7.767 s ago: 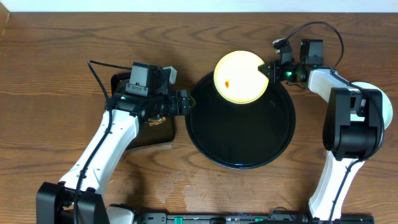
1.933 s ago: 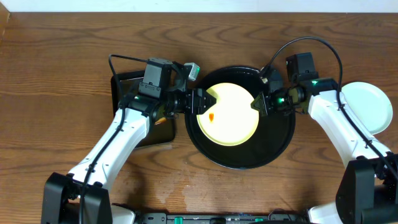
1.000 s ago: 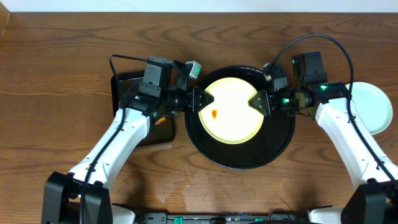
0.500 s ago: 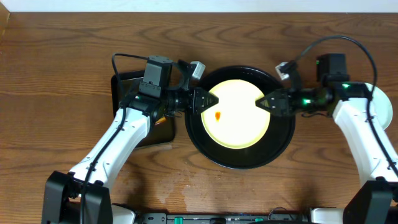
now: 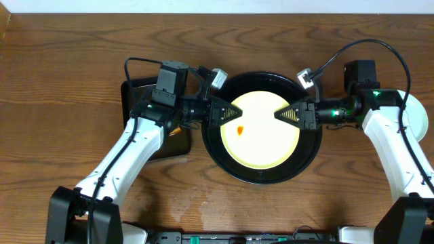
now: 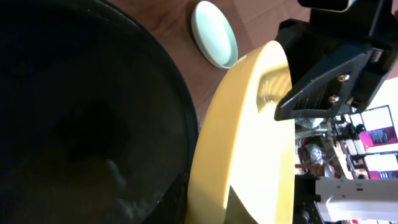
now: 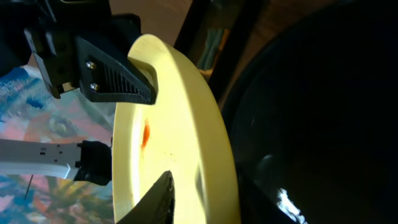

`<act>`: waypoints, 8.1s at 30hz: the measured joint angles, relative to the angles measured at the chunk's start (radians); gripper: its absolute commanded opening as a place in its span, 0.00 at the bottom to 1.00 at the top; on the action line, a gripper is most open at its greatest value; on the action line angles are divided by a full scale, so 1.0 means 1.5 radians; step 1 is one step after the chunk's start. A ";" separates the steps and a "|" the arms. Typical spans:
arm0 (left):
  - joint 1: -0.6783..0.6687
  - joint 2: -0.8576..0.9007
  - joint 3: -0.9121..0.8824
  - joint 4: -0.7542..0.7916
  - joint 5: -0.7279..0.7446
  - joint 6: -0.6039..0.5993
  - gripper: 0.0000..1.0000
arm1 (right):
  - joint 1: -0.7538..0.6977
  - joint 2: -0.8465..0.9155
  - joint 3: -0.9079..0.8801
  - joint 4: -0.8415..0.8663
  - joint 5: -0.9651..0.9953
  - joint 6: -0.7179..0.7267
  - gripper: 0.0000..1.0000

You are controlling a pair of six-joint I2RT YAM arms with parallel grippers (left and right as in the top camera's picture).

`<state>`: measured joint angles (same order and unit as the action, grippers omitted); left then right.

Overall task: Clean dirty plates on tray and stack at the side
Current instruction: 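Tilt the yellow plate upright with both grippers, then release the plate with the left gripper and grasp the sponge in the water tray, then carry the sponge right to the plate held by the right gripper, then scrub the yellow plate face with the sponge in the left gripper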

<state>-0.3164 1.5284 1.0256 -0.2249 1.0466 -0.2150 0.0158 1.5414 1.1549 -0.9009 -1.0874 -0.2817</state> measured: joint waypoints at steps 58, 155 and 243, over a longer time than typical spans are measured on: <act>0.123 0.070 0.002 -0.227 -0.675 -0.095 0.60 | 0.156 -0.099 0.001 0.055 0.522 0.218 0.01; -0.276 0.069 0.067 -0.072 -0.648 -0.257 0.08 | 0.178 -0.213 -0.001 0.060 0.610 0.305 0.01; -0.267 0.109 0.057 -0.073 -0.569 -0.308 0.07 | 0.178 -0.214 0.000 0.012 0.687 0.325 0.01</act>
<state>-0.7166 1.6920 1.1110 -0.3344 0.1936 -0.6777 0.2829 1.2201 1.1545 -0.8822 -0.0574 0.2050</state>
